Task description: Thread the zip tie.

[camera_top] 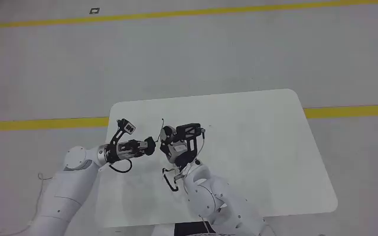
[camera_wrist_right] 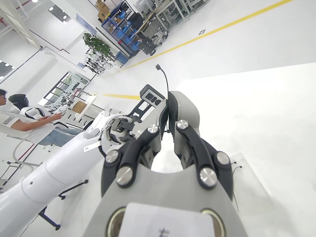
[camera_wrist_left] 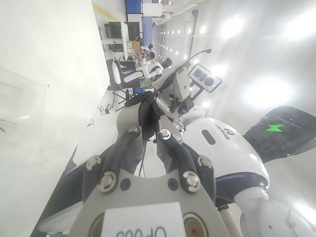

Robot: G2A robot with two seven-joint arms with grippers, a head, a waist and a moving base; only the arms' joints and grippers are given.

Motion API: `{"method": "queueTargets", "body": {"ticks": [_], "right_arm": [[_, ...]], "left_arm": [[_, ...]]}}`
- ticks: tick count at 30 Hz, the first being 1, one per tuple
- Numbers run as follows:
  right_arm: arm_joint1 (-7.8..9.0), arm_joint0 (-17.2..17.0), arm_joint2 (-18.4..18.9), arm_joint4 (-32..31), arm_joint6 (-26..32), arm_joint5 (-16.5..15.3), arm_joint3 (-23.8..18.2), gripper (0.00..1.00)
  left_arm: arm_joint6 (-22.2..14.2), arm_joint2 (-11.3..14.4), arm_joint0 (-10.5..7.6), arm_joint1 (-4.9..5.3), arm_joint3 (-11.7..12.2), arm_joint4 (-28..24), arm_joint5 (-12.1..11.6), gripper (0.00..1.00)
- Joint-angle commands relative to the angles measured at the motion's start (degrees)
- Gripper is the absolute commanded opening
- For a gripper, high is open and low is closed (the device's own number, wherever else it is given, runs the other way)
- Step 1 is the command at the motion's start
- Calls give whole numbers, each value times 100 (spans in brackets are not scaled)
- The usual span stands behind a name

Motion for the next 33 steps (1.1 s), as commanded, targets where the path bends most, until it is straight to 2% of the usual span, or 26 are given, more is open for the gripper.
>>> {"method": "queueTargets", "body": {"ticks": [1,12,33], "right_arm": [[6,15,-21,4,7,26,8,0],[17,54,-77,25,8,140,52,0],[33,72,-111,15,-99,146,47,0]], "left_arm": [[0,0,0,0,0,0,0,0],[0,0,0,0,0,0,0,0],[0,0,0,0,0,0,0,0]]}}
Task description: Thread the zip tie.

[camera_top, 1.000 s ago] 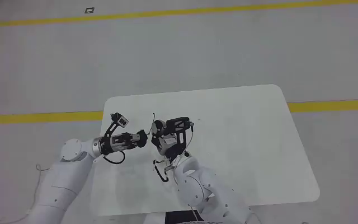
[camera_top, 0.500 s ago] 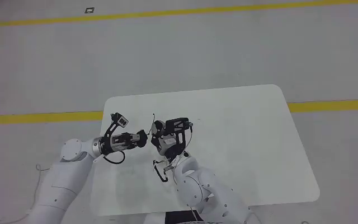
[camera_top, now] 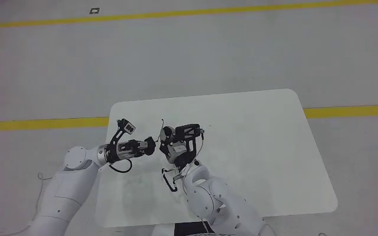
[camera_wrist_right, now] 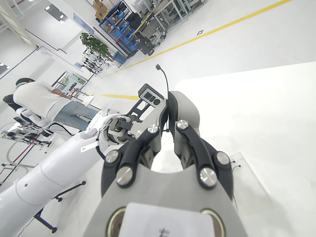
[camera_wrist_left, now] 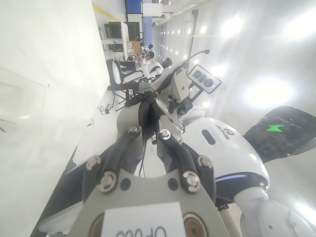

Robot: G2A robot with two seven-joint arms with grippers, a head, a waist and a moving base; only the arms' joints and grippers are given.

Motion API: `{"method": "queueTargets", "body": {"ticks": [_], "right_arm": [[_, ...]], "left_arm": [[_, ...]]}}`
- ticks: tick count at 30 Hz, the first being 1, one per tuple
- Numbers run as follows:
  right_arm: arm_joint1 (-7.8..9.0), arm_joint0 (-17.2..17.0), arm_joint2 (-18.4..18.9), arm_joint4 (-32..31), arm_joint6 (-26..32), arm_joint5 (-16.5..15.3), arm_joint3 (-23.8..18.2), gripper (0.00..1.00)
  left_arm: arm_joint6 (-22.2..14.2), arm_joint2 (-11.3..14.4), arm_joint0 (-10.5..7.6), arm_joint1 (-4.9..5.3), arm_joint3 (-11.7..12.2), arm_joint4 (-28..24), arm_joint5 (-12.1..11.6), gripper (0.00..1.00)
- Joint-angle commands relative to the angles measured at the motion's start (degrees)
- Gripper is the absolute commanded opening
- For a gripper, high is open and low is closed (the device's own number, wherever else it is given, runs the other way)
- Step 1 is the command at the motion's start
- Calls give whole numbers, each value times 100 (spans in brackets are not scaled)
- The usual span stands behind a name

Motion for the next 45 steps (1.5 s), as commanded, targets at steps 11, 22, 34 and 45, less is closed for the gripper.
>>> {"method": "queueTargets", "body": {"ticks": [11,22,34,45], "right_arm": [[-24,32,-33,-84,44,56,68,0],[-19,24,-31,-106,-60,43,25,0],[-19,60,-82,-148,-25,132,71,0],[-17,76,-115,-228,79,165,91,0]], "left_arm": [[0,0,0,0,0,0,0,0],[0,0,0,0,0,0,0,0],[0,0,0,0,0,0,0,0],[0,0,0,0,0,0,0,0]]}}
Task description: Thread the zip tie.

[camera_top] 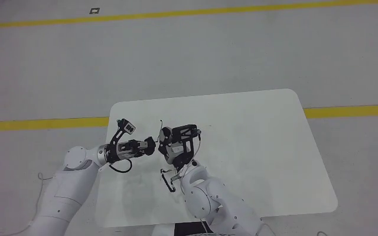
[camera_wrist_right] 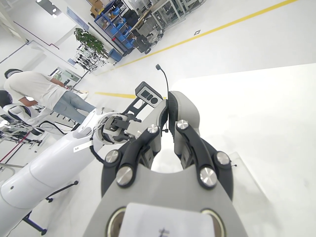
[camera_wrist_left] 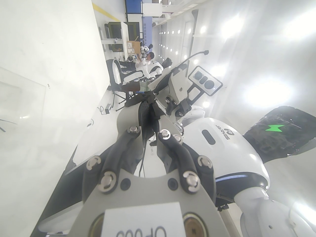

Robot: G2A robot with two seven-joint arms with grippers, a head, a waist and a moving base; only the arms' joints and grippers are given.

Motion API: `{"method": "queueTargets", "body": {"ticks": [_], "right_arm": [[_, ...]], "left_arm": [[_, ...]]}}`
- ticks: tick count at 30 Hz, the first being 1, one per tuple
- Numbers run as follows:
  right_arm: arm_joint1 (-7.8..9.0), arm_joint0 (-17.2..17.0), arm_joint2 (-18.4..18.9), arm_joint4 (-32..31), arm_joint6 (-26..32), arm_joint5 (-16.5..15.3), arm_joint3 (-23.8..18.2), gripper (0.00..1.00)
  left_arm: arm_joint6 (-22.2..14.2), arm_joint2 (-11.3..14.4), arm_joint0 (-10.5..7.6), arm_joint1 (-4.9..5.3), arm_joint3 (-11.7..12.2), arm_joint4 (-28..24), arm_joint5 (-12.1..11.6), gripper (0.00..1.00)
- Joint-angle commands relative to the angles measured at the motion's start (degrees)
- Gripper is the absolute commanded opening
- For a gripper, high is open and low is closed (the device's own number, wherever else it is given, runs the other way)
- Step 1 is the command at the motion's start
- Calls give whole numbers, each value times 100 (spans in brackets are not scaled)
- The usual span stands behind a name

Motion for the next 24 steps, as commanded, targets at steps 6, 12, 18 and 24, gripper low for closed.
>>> {"method": "queueTargets", "body": {"ticks": [6,12,18,24], "right_arm": [[2,-3,-3,-29,91,18,17,0],[-7,-30,37,15,146,18,21,0],[-10,-42,69,154,108,-20,30,0],[-4,-50,70,145,197,-99,43,0]], "left_arm": [[0,0,0,0,0,0,0,0],[0,0,0,0,0,0,0,0],[0,0,0,0,0,0,0,0],[0,0,0,0,0,0,0,0]]}}
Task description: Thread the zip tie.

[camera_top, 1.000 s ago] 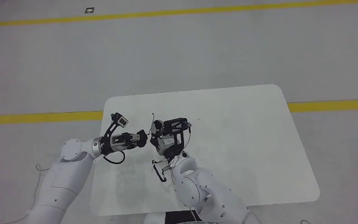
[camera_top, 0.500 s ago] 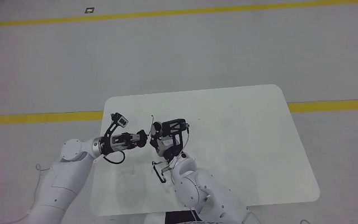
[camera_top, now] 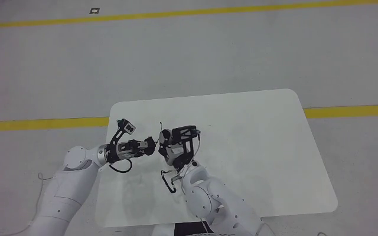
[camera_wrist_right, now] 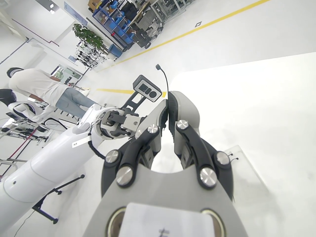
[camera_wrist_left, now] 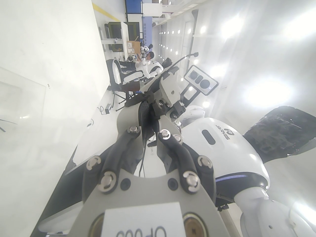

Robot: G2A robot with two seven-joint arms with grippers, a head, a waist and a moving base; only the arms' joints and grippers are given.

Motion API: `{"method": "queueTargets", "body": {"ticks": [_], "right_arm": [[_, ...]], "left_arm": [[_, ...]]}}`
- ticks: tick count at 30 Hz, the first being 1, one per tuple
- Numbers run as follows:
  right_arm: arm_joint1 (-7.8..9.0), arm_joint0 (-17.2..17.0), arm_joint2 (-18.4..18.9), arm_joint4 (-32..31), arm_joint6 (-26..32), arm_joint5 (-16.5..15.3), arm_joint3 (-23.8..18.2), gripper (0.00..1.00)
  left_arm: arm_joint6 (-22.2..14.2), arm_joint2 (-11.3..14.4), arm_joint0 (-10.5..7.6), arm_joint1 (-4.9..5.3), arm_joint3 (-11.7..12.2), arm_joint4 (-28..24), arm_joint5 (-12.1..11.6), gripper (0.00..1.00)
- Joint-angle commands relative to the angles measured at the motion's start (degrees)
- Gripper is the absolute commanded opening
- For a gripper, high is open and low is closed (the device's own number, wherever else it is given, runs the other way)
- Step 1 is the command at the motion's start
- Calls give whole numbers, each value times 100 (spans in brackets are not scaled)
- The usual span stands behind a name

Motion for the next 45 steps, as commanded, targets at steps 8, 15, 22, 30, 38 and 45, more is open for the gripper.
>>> {"method": "queueTargets", "body": {"ticks": [8,15,22,30,38,45], "right_arm": [[-5,-2,6,-17,83,-53,27,0],[-7,3,1,-42,154,-124,42,0],[-4,-13,5,-46,186,-191,36,0],[9,-35,24,14,167,-236,32,0],[22,-54,35,18,173,-218,24,0],[38,-84,64,62,103,-227,-11,100]], "left_arm": [[0,0,0,0,0,0,0,0],[0,0,0,0,0,0,0,0],[0,0,0,0,0,0,0,0],[0,0,0,0,0,0,0,0],[0,0,0,0,0,0,0,0],[0,0,0,0,0,0,0,0]]}}
